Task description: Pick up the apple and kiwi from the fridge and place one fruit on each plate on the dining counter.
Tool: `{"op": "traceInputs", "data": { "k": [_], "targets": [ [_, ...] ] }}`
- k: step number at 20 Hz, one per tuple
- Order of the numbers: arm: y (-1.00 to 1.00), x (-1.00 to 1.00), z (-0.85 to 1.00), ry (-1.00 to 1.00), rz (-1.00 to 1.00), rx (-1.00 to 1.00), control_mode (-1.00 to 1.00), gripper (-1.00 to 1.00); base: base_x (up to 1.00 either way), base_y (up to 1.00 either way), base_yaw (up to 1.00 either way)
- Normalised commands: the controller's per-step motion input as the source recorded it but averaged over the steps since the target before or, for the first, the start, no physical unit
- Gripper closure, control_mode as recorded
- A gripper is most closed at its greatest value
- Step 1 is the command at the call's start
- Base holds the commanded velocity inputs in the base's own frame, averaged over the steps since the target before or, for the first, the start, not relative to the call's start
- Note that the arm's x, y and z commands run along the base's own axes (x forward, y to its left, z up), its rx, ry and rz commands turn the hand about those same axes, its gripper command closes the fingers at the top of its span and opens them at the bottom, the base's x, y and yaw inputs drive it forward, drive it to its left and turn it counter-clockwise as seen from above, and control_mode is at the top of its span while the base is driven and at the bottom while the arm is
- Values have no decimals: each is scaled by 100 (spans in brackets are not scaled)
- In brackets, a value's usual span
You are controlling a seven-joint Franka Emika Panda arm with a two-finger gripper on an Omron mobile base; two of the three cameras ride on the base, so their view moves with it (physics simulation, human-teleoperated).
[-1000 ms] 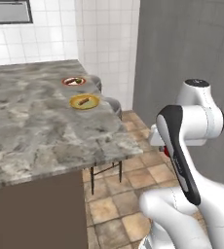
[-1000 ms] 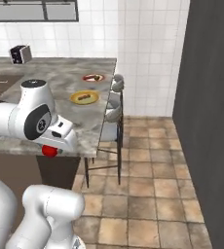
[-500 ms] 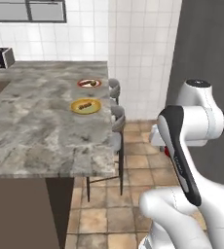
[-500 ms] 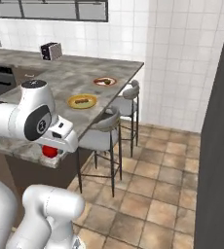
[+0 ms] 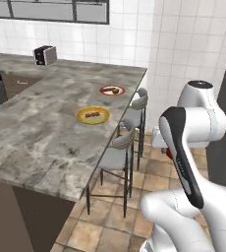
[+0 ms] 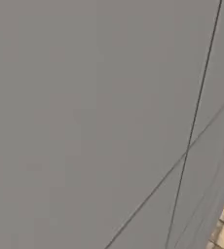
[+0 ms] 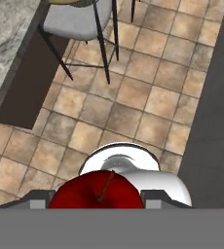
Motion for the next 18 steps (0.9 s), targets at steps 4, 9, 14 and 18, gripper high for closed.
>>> {"op": "traceInputs", "data": {
  "k": [4,9,14,18],
  "targets": [
    [0,0,0,0,0,0,100,100,58,-93,58],
    [0,0,0,0,0,0,100,100,46,-84,64],
    [0,0,0,0,0,0,100,100,7,-76,71],
    [0,0,0,0,0,0,100,100,-7,-70,73]
  ]
}}
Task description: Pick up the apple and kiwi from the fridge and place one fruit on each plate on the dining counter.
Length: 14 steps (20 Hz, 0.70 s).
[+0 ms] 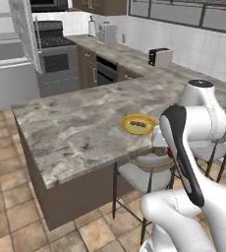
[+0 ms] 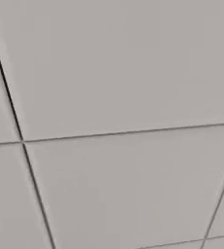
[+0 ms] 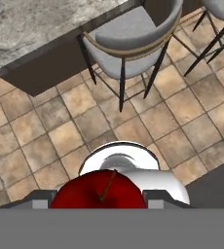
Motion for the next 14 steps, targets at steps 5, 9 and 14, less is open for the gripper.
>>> {"op": "traceInputs", "data": {
  "k": [5,9,14],
  "targets": [
    [0,0,0,0,0,0,100,100,-40,-88,64],
    [0,0,0,0,0,0,100,100,-29,-89,59],
    [0,0,0,0,0,0,100,100,6,-77,25]
  ]
}}
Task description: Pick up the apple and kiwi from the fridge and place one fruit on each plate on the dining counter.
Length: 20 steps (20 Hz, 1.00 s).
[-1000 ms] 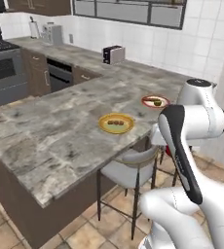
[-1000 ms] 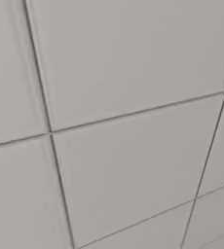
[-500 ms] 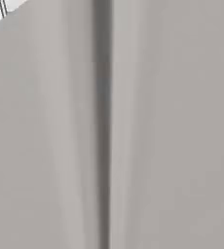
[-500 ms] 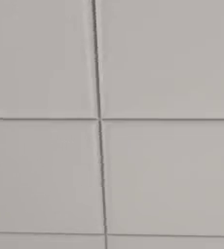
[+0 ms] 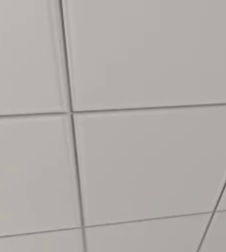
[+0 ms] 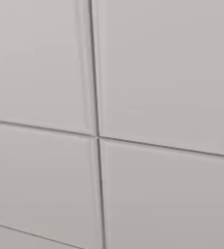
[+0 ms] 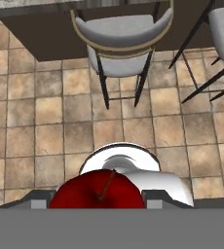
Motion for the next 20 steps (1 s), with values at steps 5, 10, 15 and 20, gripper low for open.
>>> {"op": "traceInputs", "data": {
  "k": [5,10,15,20],
  "targets": [
    [0,0,0,0,0,0,100,100,51,-42,-19],
    [0,0,0,0,0,0,100,100,59,10,-40],
    [0,0,0,0,0,0,100,100,38,64,-15],
    [0,0,0,0,0,0,100,100,10,57,0]
  ]
}}
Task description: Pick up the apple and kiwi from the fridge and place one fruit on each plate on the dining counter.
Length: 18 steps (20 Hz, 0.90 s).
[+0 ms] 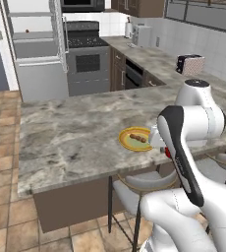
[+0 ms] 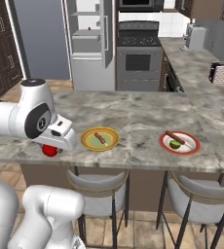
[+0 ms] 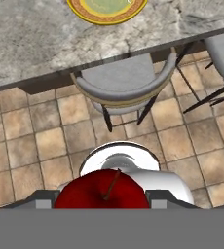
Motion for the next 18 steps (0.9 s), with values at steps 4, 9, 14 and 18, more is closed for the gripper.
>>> {"op": "traceInputs", "data": {
  "k": [4,9,14,18],
  "targets": [
    [0,0,0,0,0,0,100,100,27,22,0],
    [0,0,0,0,0,0,100,100,39,-21,0],
    [0,0,0,0,0,0,100,100,64,0,0],
    [0,10,0,0,0,0,-100,100,29,0,0]
  ]
}}
